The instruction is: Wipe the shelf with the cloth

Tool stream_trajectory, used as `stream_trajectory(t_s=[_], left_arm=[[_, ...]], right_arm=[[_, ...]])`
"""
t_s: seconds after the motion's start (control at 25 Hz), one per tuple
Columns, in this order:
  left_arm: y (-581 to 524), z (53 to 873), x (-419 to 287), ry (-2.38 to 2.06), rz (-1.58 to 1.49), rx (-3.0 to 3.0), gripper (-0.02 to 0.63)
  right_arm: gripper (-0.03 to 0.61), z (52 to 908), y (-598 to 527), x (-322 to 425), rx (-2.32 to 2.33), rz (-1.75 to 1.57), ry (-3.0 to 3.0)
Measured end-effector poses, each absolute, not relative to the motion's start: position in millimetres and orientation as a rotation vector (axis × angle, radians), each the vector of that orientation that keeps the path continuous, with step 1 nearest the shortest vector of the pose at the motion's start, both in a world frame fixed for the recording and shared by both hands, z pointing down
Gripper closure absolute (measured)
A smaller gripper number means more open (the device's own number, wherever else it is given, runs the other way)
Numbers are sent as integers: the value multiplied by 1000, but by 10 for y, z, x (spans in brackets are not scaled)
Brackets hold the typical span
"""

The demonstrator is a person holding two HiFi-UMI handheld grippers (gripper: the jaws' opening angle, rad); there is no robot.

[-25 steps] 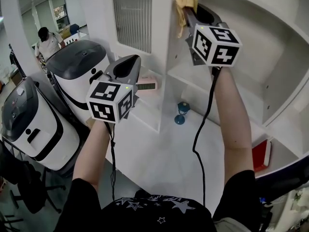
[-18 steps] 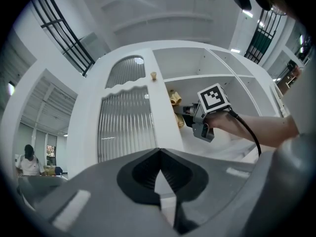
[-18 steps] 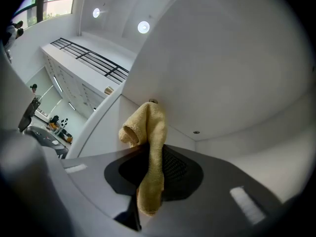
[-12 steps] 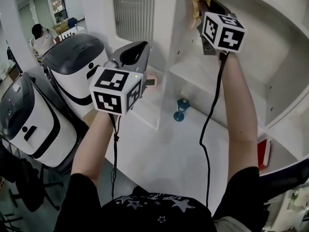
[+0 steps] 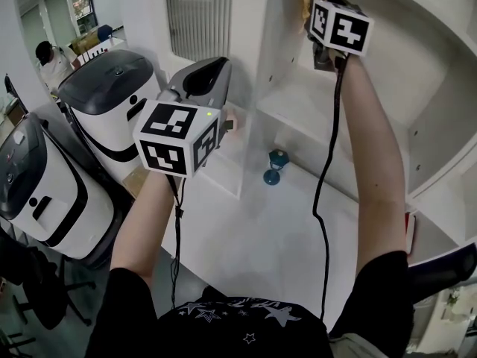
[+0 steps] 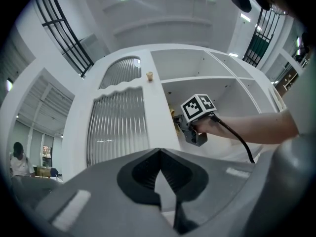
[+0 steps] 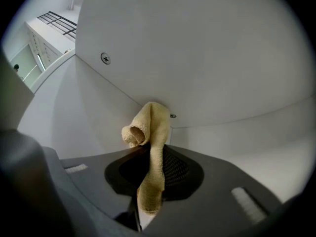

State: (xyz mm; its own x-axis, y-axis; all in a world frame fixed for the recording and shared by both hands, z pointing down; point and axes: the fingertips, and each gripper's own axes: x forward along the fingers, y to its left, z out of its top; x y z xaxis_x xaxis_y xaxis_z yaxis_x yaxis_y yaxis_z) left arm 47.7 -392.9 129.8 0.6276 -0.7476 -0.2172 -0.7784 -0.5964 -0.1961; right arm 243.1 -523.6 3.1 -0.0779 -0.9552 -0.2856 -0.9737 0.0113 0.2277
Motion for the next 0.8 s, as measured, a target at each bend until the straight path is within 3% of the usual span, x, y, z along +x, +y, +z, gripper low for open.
stream_trajectory(t_s=[0.8], left_arm=[[-3788,1266,454,1208,149,-2602,612]], right_arm=[[503,211,-5164,2634,-2177,455,2196]])
